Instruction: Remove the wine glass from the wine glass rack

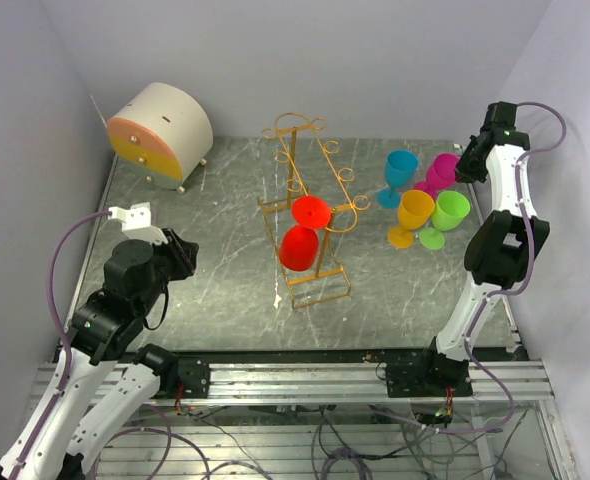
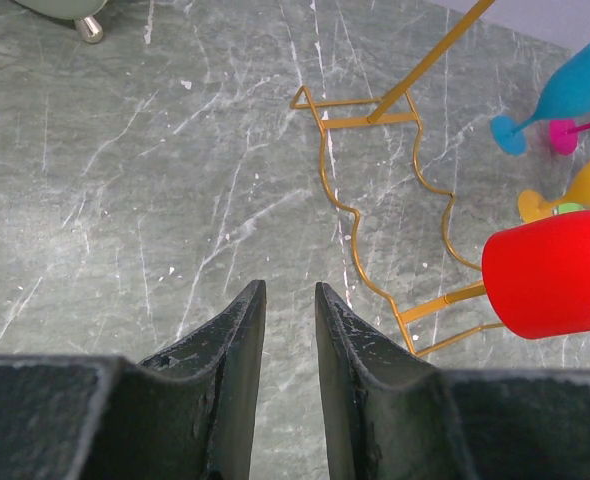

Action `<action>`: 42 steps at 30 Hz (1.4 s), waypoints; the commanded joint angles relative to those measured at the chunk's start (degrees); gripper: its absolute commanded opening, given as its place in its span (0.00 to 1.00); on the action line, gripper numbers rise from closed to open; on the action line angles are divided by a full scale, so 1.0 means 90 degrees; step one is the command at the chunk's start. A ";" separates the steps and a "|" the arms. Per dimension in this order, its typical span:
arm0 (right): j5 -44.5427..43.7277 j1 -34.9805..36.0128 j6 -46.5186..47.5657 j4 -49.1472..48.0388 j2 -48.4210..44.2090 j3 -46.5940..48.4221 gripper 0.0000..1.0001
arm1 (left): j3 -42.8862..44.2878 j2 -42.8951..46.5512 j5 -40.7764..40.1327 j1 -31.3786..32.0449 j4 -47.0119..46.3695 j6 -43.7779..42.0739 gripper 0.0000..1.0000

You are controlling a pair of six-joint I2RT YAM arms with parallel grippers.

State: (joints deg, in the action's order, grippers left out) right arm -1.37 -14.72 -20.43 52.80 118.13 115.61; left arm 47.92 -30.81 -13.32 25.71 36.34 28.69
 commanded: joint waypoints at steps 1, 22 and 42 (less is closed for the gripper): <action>-0.0367 0.0289 0.0203 -0.0070 0.0088 0.0025 0.00 | 0.0025 0.0002 -0.0151 0.0014 -0.0054 -0.0080 0.37; -0.0770 0.0542 0.0108 0.0065 -0.0215 0.0583 0.30 | 0.0015 0.0025 -0.0233 0.0014 0.0015 -0.0018 0.37; 0.5166 0.2911 -0.1290 -0.1702 -0.3831 -0.1202 0.43 | 0.0009 -0.0059 -0.0362 0.0014 0.0064 0.0046 0.37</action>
State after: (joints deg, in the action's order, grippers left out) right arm 33.58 3.27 -30.04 39.38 83.90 106.34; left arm 47.92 -31.48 -14.63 25.71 37.01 28.77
